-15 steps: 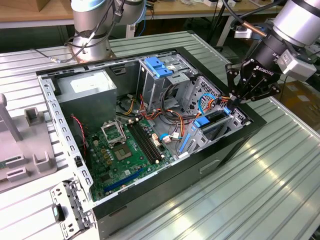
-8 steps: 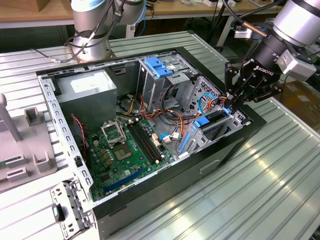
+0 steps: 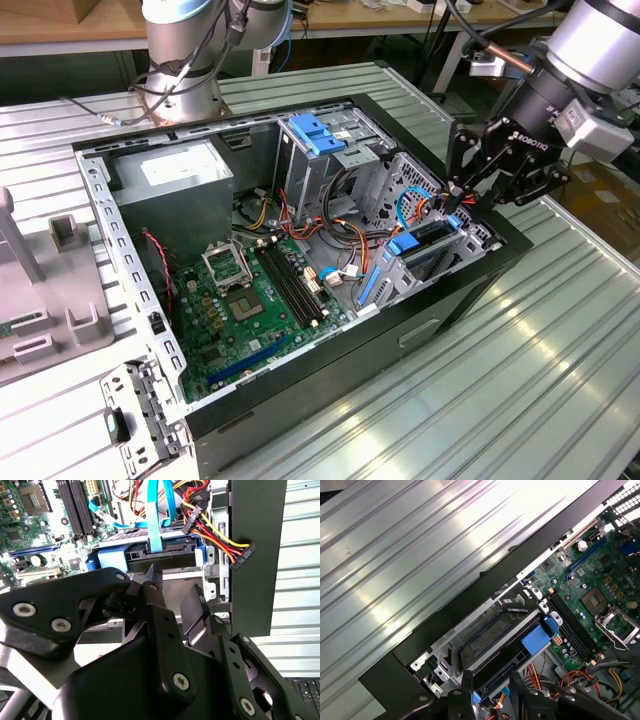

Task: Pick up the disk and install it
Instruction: 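Insert the first disk wire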

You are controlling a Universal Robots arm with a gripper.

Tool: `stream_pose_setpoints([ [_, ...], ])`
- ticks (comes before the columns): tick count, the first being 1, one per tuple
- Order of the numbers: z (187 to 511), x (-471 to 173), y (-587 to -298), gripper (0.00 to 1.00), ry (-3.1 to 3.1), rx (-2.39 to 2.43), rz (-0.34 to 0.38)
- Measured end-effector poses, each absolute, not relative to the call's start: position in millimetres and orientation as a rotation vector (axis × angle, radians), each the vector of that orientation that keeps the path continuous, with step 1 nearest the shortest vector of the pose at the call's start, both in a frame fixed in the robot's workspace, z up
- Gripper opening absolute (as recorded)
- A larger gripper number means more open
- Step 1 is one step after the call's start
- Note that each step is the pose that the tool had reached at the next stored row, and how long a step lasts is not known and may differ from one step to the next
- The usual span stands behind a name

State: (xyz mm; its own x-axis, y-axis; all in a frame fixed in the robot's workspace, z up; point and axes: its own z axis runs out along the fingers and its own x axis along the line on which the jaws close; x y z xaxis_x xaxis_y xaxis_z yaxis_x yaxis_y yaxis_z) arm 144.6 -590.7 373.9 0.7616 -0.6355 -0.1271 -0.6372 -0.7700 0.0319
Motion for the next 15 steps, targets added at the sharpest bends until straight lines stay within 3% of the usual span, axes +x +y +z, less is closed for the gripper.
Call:
stream_pose_setpoints([
  [15,373.7,185.3,-590.7,0.42,1.061,-2.936,0.207],
])
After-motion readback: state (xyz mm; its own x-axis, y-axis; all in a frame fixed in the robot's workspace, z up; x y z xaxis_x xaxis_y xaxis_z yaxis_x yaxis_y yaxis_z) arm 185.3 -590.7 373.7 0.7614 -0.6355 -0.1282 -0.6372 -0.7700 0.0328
